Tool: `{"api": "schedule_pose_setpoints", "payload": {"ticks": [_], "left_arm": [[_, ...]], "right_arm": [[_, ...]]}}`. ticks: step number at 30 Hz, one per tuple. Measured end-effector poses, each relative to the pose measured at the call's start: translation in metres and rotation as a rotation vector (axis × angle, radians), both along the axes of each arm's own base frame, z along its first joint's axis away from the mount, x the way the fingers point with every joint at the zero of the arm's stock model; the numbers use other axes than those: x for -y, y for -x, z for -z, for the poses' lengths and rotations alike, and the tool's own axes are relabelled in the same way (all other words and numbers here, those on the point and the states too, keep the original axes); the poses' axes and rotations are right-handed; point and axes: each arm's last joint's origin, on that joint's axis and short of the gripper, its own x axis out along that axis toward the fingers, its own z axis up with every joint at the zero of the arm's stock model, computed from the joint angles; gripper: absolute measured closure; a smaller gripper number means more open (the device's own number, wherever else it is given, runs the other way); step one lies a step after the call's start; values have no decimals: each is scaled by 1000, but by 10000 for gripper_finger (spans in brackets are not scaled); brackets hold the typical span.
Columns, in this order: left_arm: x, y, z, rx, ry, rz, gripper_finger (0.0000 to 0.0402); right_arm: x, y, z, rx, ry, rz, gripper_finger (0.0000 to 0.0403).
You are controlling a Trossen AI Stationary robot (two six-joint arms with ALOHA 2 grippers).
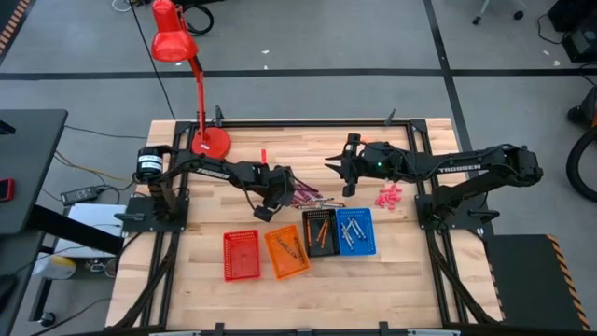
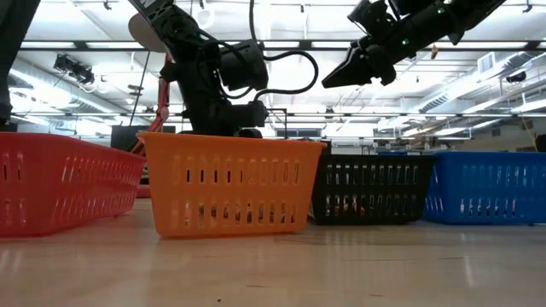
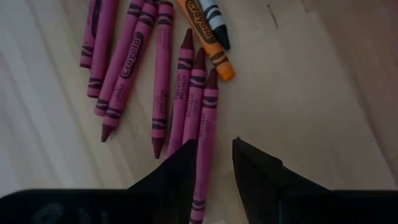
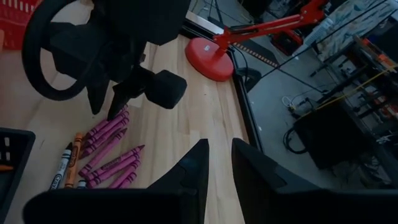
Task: Sort crayons
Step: Put the pink crayon into the red bin
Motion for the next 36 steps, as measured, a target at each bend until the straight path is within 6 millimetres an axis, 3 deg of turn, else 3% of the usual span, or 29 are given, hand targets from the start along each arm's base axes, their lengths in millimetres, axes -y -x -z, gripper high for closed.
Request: {"api": "schedule_pose_setpoints", "payload": {"ticks": [21, 31, 36], "left_arm": [[2, -1, 11, -42, 15, -25, 287], [2, 1, 12, -63, 52, -105, 371], [3, 2, 13, -70, 69, -155, 379]], "right_arm": [[-1, 0, 0, 1, -10, -22, 328], [-1, 0, 0, 0, -5, -25, 328], [-2, -1, 0, 3, -26, -78, 328]]}}
